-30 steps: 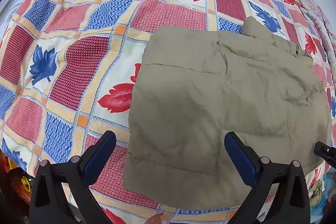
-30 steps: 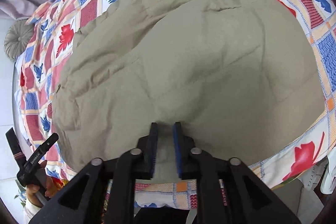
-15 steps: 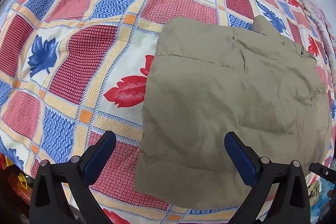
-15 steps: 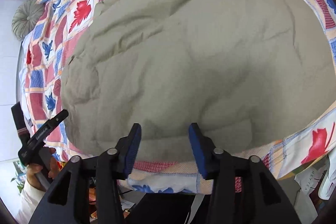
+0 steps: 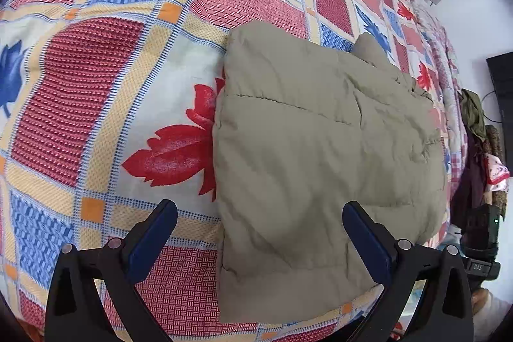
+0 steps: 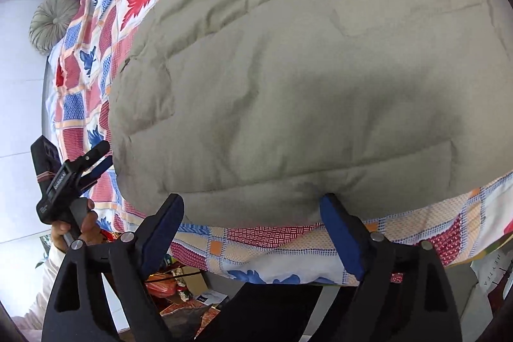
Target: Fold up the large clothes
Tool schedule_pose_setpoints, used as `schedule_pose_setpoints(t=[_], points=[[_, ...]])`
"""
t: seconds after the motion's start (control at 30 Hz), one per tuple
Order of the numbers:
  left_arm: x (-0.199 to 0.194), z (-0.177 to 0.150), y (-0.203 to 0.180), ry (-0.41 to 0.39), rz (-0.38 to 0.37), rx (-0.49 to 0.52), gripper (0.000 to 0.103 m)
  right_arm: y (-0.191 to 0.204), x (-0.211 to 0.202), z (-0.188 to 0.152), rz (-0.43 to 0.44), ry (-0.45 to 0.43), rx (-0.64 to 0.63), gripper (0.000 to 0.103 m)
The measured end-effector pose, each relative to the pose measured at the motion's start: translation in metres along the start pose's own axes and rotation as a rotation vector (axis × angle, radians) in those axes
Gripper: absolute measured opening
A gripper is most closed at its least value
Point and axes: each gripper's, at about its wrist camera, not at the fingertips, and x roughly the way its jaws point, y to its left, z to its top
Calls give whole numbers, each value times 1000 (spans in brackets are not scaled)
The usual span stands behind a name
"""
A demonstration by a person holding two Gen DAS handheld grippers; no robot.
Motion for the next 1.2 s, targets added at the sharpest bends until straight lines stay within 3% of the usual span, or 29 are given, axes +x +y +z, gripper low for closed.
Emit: schedule_pose_setpoints(t=[0.17, 0.33, 0.47, 0.63, 0.7, 0.77, 0.83, 0.93, 0.97, 1.07, 1.2], points=[[28, 13, 5, 90, -183, 5, 103, -1, 6, 1, -10, 12, 0, 89], [57, 19, -10, 153, -301, 13, 103, 0, 12, 2, -26, 24, -4, 89], [74, 26, -23, 170, -346, 22, 103, 2, 15, 2, -30, 28, -10, 90], [99, 34, -41, 217, -288, 66, 101, 3, 16, 2, -23, 61, -23, 90], [98, 34, -46, 218, -259, 97, 79, 7, 9, 0, 2, 88, -46, 90], [94, 32, -47, 209, -269, 99, 49, 13, -6, -1, 43, 101, -97, 90], [88, 31, -47, 187, -302, 79, 36, 18, -26, 2, 55, 61, -149, 90], [77, 27, -55, 163, -287, 80, 29, 16, -53, 14, 0, -72, -180, 90], [73, 26, -59, 156, -281, 76, 27, 14, -57, 19, -40, -119, -178, 85], [54, 22, -69, 136, -285, 69, 25, 6, -46, 41, -111, -189, -157, 12], [22, 21, -100, 108, -317, 85, 25, -11, -20, 63, -77, -211, -118, 11]])
